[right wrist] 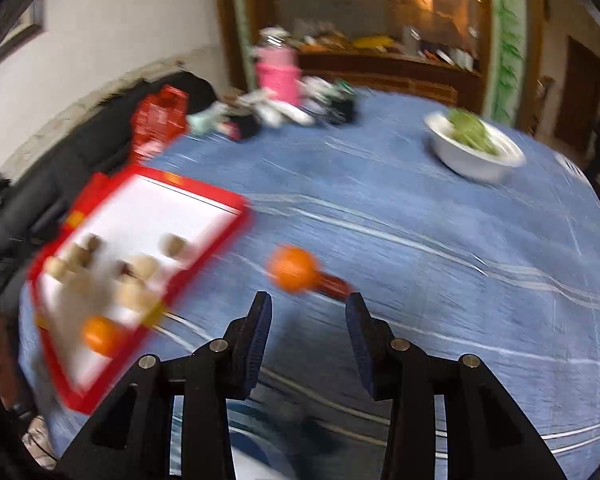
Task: Organize fruits
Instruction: 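Grasp the mandarin with the left tool while the right tool grasps the last red date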
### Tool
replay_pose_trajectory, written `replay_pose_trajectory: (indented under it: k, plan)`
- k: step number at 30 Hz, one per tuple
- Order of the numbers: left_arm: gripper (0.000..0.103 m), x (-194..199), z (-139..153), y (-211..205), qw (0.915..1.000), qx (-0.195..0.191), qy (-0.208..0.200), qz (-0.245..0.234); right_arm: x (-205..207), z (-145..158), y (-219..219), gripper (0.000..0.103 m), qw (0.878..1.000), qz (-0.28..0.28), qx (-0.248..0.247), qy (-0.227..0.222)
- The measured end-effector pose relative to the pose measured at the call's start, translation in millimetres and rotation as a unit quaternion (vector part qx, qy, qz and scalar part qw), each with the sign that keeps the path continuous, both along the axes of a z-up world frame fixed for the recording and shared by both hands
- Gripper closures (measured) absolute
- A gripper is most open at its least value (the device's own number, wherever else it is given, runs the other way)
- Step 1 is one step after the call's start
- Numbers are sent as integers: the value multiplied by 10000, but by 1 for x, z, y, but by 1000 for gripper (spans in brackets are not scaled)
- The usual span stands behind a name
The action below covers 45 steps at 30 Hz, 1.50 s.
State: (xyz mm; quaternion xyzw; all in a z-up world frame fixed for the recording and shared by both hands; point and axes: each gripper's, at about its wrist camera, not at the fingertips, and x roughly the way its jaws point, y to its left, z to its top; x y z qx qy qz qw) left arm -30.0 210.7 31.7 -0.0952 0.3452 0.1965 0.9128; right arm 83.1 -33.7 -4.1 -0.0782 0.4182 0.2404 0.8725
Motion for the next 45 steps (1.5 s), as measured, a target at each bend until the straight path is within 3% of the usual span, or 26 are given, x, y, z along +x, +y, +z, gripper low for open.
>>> replay_pose_trajectory:
  k: [6, 12, 14, 15, 16, 19, 26, 30, 35, 36, 38, 39, 45]
  plan:
    - [30, 10, -2, -45, 9972, 218, 102, -702, 16, -15, -4, 64, 9996, 211, -119, 146]
    - [30, 17, -3, -64, 9947, 202, 168, -995, 30, -25, 26, 66, 9977, 554, -352, 167]
    - [30, 21, -3, -69, 9942, 214, 184, -1041, 36, -30, 28, 76, 9973, 593, -367, 217]
    - [30, 23, -3, -71, 9939, 219, 189, -1064, 38, -31, 28, 76, 9974, 606, -338, 214]
    - [30, 25, -4, -73, 9937, 209, 192, -1082, 39, -31, 27, 86, 9974, 611, -324, 218]
    - [30, 34, -3, -84, 9927, 64, 161, -1192, 35, -26, 16, 86, 9982, 503, -282, 188]
    - [31, 77, -19, -138, 9835, 16, 390, -1766, 17, -1, -42, 86, 9994, -22, 346, -55]
    - [31, 100, -30, -161, 9796, 91, 541, -1931, 18, -1, -71, 86, 9957, -337, 865, -75]
    - [31, 123, -47, -167, 9788, 63, 734, -1910, 23, 2, -75, 86, 9939, -250, 1076, -53]
    - [32, 126, -51, -167, 9787, 25, 802, -1889, 23, 1, -75, 86, 9939, -228, 1080, -40]
    - [62, 131, -58, -167, 9792, 17, 894, -1819, 22, 2, -76, 86, 9934, -213, 1125, -39]
    - [72, 132, -62, -167, 9789, 47, 993, -1785, 22, 3, -76, 86, 9932, -208, 1148, -53]
    - [72, 109, -54, -171, 9807, 64, 833, -1765, 19, 5, -78, 86, 9926, -223, 1191, -97]
